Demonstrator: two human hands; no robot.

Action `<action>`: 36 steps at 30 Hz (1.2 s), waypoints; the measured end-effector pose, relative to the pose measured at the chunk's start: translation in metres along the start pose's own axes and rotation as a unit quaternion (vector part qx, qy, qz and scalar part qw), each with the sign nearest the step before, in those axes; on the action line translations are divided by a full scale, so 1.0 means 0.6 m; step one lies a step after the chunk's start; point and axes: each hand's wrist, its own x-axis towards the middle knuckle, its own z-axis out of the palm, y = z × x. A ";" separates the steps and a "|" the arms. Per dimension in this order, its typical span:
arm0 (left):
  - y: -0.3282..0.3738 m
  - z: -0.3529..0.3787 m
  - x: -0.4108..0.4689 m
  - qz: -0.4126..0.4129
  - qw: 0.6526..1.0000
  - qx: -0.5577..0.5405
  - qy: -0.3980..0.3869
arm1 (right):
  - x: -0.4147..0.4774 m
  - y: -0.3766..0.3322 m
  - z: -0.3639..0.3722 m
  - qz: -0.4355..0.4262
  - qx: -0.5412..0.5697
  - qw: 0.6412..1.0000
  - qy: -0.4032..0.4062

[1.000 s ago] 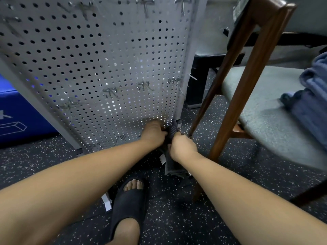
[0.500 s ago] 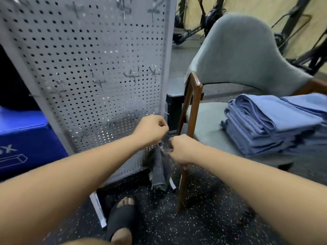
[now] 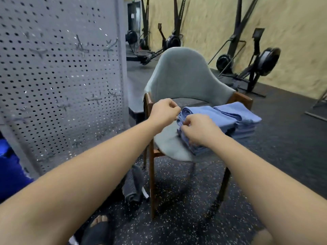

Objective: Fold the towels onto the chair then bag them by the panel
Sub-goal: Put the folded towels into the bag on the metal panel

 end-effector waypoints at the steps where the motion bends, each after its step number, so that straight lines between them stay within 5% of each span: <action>1: 0.007 0.013 0.010 0.004 1.000 0.006 0.012 | 0.001 0.009 -0.006 0.010 0.008 1.000 0.028; 10: 0.007 0.097 0.072 -0.062 0.998 0.010 -0.005 | 0.014 0.070 0.000 0.055 0.060 0.982 0.169; 16: 0.003 0.102 0.075 -0.038 0.997 0.059 -0.036 | 0.031 0.099 0.016 0.108 0.115 0.979 0.131; 24: 0.039 0.072 0.027 -0.023 0.994 -0.079 -0.066 | 0.043 0.118 0.002 0.166 0.210 0.954 0.136; 31: 0.044 0.074 -0.061 0.078 0.986 -0.120 -0.086 | 0.038 0.120 -0.040 0.231 0.425 0.873 0.064; 36: 0.031 0.066 -0.123 0.105 0.979 -0.137 -0.110 | 0.015 0.112 -0.046 0.160 0.380 0.911 -0.005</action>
